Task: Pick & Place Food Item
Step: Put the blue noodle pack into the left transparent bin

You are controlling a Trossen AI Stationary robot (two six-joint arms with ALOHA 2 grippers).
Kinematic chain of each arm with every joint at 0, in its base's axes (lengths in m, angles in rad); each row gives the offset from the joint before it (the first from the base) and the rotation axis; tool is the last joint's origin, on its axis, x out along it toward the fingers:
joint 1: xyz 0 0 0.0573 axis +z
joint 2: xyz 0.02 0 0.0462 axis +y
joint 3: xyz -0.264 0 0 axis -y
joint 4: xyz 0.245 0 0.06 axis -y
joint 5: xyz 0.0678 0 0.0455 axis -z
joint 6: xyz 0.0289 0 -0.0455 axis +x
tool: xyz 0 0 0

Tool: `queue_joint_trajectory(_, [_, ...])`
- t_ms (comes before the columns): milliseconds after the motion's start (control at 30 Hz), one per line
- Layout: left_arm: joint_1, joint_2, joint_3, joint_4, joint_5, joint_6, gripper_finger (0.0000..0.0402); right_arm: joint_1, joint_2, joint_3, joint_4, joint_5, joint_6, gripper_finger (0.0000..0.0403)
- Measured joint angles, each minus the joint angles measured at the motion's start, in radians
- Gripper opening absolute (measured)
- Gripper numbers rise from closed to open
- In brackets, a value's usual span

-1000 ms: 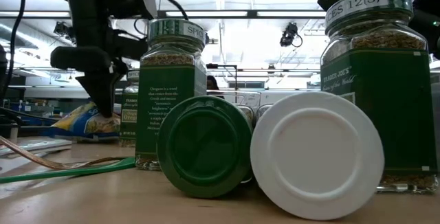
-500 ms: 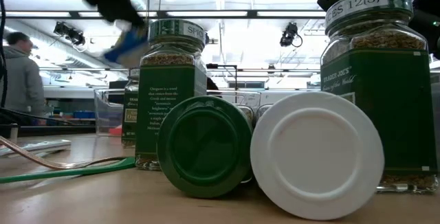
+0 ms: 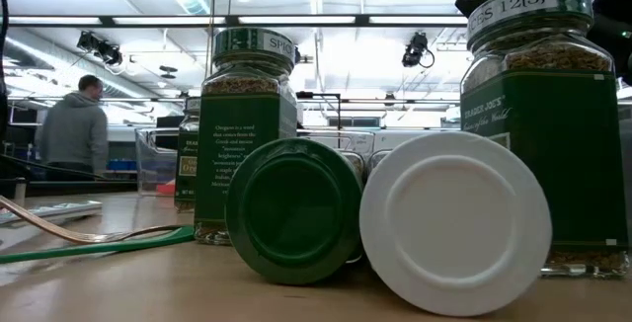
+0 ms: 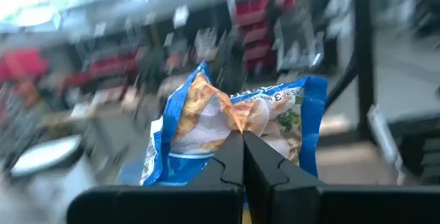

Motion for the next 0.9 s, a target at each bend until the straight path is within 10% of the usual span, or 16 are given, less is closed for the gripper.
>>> queue_joint_trajectory(533, [0.248,0.435,-0.001,0.69,0.325,-0.006,0.0001,0.0,0.0,0.0,-0.008,0.0,0.0,0.0231])
queue_joint_trajectory(900, [0.309,0.233,-0.308,0.698,0.285,-0.167,0.0001,0.0,0.0,-0.002,-0.019,0.0,0.004,0.0231])
